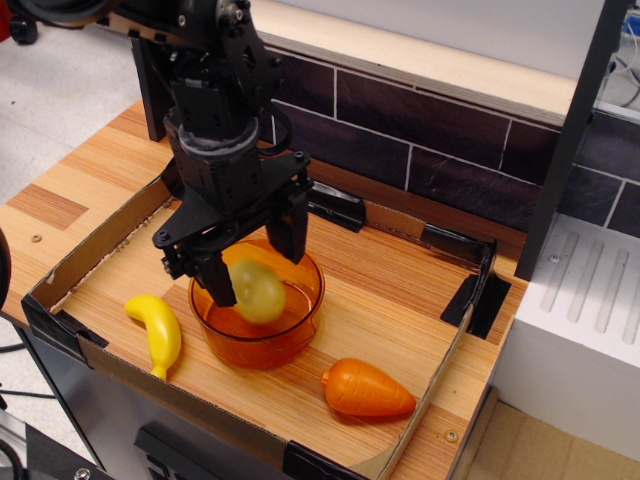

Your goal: Put potato in pot

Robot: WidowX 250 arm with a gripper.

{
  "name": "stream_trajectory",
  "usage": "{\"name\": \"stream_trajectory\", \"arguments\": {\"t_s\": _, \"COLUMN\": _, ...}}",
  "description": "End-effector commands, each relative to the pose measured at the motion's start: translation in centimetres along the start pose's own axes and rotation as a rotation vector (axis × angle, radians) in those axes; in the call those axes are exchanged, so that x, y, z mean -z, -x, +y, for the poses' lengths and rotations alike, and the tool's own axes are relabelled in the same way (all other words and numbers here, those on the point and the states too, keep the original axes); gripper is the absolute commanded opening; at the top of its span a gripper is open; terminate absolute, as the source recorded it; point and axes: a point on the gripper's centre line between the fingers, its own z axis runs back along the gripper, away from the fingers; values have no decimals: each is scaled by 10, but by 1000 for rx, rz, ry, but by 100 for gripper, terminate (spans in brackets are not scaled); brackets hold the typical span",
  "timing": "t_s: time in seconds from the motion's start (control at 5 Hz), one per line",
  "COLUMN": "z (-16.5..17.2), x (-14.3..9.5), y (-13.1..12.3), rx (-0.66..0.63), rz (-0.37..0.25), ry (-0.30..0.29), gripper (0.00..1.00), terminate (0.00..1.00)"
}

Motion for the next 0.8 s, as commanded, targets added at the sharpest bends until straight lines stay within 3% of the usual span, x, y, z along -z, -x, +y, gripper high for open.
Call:
{"name": "stream_trajectory", "arguments": {"t_s": 0.0, "z": -22, "x": -34, "y": -6, "rx": -39, "rz": -49, "ry": 51, "gripper": 100, "terminate": 0}}
{"name": "stream_trajectory", "arguments": {"t_s": 0.2, "z": -34, "x": -55, "y": -13, "rx": -75, "rz": -45, "ry": 53, "gripper": 100, "terminate": 0}}
{"name": "stream_trajectory", "arguments": {"t_s": 0.6, "z": -44, "x": -62, "y": -22, "rx": -98, "rz": -75, "ry": 45, "gripper": 100, "terminate": 0}}
